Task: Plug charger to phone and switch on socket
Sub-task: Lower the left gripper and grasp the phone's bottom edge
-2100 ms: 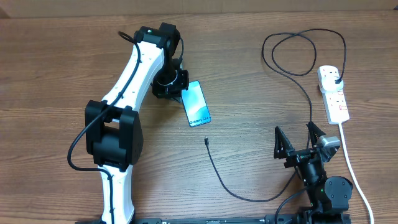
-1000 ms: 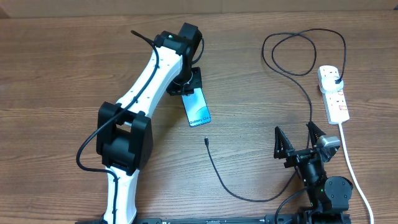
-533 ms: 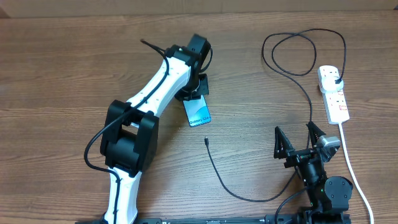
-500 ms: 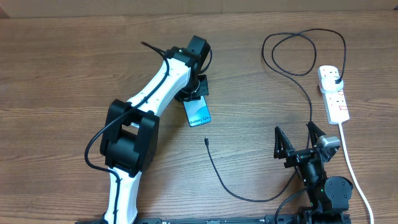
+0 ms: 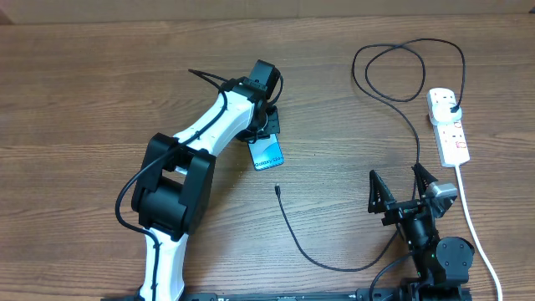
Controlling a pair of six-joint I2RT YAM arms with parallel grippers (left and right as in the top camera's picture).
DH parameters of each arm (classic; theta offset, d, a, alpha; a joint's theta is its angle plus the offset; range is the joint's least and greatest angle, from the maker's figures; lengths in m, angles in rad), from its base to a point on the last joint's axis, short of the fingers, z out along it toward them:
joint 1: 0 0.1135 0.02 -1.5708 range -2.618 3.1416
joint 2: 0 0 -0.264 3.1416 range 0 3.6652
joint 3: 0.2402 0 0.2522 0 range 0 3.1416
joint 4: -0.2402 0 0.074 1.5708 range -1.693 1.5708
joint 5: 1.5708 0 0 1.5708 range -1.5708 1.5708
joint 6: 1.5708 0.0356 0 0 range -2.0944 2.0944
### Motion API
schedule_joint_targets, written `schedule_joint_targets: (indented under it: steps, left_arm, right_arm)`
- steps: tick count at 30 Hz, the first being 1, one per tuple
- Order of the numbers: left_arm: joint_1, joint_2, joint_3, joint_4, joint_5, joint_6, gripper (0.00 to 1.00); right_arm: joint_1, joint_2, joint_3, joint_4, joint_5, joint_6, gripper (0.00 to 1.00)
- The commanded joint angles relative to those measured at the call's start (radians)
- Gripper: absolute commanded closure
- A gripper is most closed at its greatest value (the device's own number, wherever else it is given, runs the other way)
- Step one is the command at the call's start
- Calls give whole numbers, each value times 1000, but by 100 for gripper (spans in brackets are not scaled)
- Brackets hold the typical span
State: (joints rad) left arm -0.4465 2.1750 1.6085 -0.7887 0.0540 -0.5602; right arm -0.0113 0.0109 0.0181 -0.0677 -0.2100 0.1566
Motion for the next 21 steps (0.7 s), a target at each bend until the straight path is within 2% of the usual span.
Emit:
schedule_joint_targets:
  steps: [1,11,21]
  left_arm:
    - [-6,30,-44,-9,-48,-16,96]
    - [-3,30,-44,-102,-63,-16,96]
    - [1,30,-44,1,-66,-16,94]
  right_arm:
    - [5,-8,-10,5,7,-1,0]
    - [5,-8,-10,5,7,-1,0]
    - [5,-8,-10,5,7,-1,0]
